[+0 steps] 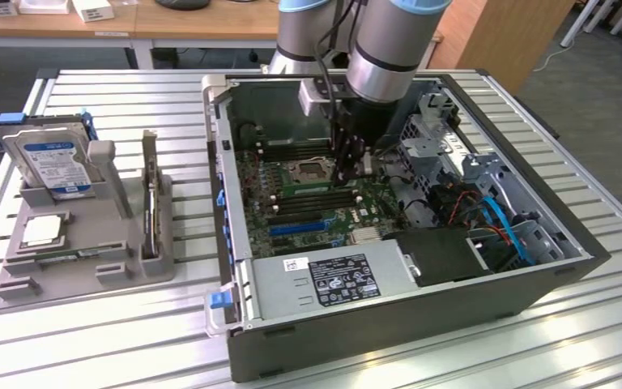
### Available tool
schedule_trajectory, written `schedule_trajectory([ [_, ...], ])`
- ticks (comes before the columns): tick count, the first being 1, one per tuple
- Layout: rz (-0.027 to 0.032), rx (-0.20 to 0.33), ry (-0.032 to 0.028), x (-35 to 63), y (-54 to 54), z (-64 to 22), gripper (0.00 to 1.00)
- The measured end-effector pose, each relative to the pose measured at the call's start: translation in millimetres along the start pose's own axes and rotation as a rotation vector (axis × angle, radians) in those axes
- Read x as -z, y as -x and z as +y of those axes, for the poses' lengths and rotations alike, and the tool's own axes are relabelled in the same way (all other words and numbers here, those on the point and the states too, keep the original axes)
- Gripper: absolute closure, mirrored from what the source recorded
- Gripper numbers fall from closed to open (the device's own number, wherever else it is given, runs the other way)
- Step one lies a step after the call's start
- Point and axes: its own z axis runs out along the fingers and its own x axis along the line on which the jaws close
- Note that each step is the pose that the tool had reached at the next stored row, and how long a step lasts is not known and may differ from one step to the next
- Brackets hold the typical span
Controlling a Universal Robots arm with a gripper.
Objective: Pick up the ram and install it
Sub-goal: 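Insert the ram into the slot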
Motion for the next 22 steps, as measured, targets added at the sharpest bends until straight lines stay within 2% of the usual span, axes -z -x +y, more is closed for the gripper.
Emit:
schedule_trajectory([
  [4,-0.0005,-0.009,-0.0012,-1.7,0.0,0.1,0.88],
  [12,-0.0008,-0.018,-0.0073,-7.6,-0.3,1.0,0.88],
  [22,-0.001,-0.022,-0.0082,-11.4,-0.5,1.2,0.88],
])
